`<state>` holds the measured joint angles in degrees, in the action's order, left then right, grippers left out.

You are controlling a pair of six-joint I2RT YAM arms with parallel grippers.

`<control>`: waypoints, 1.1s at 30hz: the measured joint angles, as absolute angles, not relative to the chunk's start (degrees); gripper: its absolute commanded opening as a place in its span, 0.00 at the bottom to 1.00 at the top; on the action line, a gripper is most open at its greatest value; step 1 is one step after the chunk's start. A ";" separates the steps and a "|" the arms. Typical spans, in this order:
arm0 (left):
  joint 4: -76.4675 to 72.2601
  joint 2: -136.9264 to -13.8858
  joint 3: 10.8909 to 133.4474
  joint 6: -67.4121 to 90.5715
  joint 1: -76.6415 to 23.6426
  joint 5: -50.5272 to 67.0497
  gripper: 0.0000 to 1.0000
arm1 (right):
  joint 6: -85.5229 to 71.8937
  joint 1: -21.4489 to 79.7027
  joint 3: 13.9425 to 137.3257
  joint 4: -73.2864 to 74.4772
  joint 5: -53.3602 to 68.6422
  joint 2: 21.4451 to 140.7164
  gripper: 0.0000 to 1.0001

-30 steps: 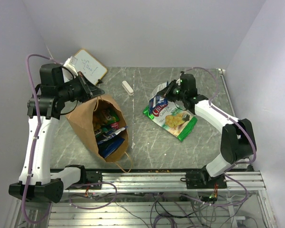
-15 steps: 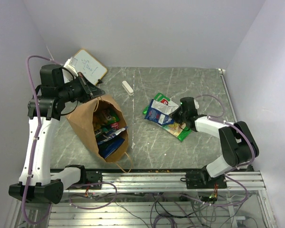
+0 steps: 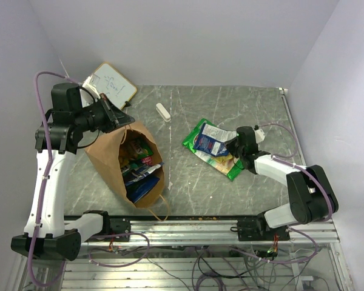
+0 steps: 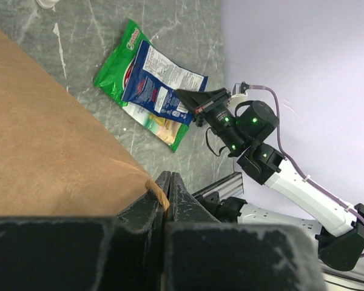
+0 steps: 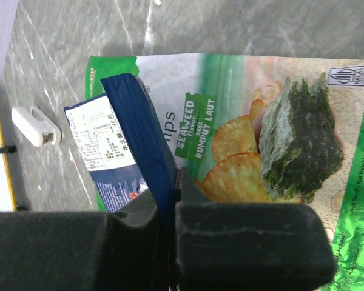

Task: Take the snacks out of the paper bag
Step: Place the snack at the center of the board.

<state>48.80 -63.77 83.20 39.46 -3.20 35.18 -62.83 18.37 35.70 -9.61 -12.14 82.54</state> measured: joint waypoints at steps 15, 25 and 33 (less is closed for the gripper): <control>49.36 -63.90 82.94 39.46 -3.20 35.42 0.07 | -63.44 18.37 31.16 -9.45 -14.00 80.36 0.36; 48.93 -64.51 82.32 39.48 -3.20 36.27 0.07 | -54.89 16.82 30.28 8.43 -15.05 62.50 0.68; 48.93 -64.55 82.32 39.35 -3.20 36.69 0.07 | -44.36 14.04 35.11 16.21 -8.36 58.28 0.71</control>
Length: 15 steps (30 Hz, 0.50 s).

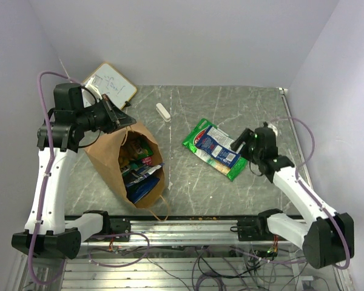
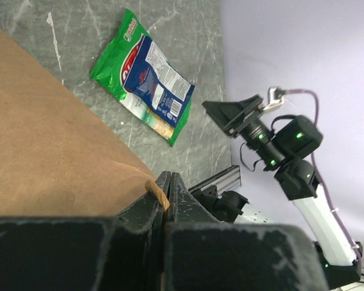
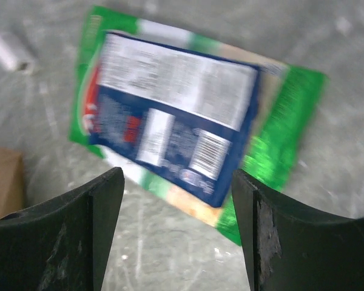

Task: Take the snacks out of the paper bag
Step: Place the snack at the center of the board.

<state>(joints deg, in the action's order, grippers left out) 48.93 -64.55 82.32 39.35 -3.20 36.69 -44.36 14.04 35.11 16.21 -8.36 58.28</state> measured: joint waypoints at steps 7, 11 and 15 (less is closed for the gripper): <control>48.90 -64.86 82.32 39.00 -3.20 36.93 0.07 | -32.84 16.53 51.18 9.13 10.15 69.52 0.73; 48.62 -64.86 82.32 39.00 -3.20 36.93 0.07 | -25.98 27.44 58.96 6.74 17.21 74.39 0.75; 48.10 -64.45 81.62 39.42 -3.20 36.93 0.07 | -17.98 41.17 64.05 3.01 25.45 75.59 0.76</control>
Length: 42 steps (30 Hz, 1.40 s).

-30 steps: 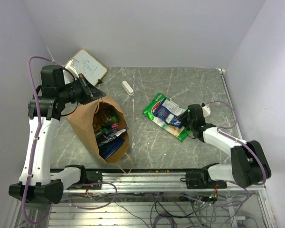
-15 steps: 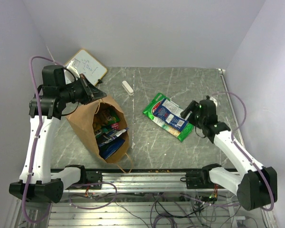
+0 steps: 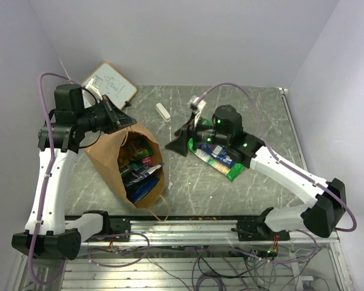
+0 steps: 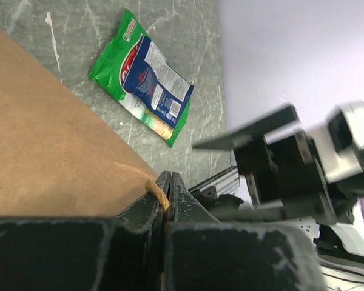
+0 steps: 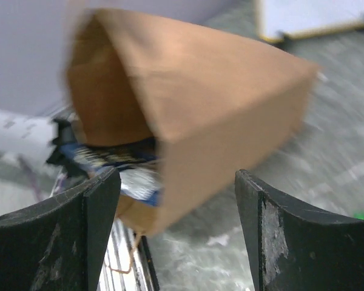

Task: Take the snacks out of the paper bag
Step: Place the snack at the center of the board, then take out the snack from the paper bag.

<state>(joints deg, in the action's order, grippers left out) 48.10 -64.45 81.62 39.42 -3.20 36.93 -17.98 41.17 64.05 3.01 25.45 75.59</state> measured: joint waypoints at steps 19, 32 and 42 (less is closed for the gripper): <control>46.52 -61.54 79.00 42.06 -3.20 36.69 0.07 | 43.20 64.73 83.48 26.59 31.79 92.68 0.73; 46.57 -60.93 78.96 42.48 -3.20 36.62 0.07 | 56.12 68.58 86.91 35.55 22.50 101.62 0.36; 46.52 -60.53 78.91 43.31 -3.20 36.58 0.07 | 55.64 70.00 83.79 32.71 16.75 97.19 0.00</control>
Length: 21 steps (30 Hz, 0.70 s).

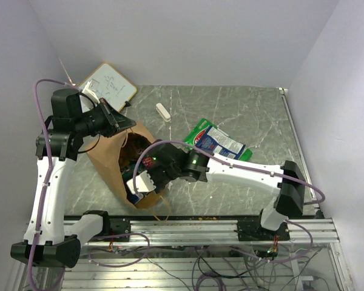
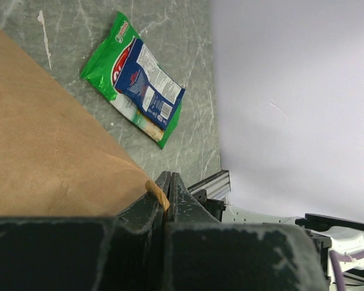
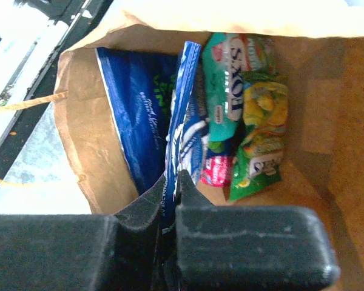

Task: Take the snacks out of the paper bag
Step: Take out the snack from the paper bag.

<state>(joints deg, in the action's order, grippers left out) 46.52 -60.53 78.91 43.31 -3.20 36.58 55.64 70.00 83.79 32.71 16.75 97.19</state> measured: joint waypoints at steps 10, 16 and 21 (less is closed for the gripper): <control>45.89 -58.65 75.50 44.23 -3.20 36.53 0.07 | 46.70 70.08 79.18 22.92 13.85 84.25 0.00; 45.91 -58.72 75.37 44.05 -3.20 36.51 0.07 | 39.57 70.08 74.35 12.84 11.62 72.29 0.00; 45.89 -58.98 75.37 43.90 -3.20 36.53 0.07 | 36.95 70.08 72.71 3.79 6.44 65.69 0.00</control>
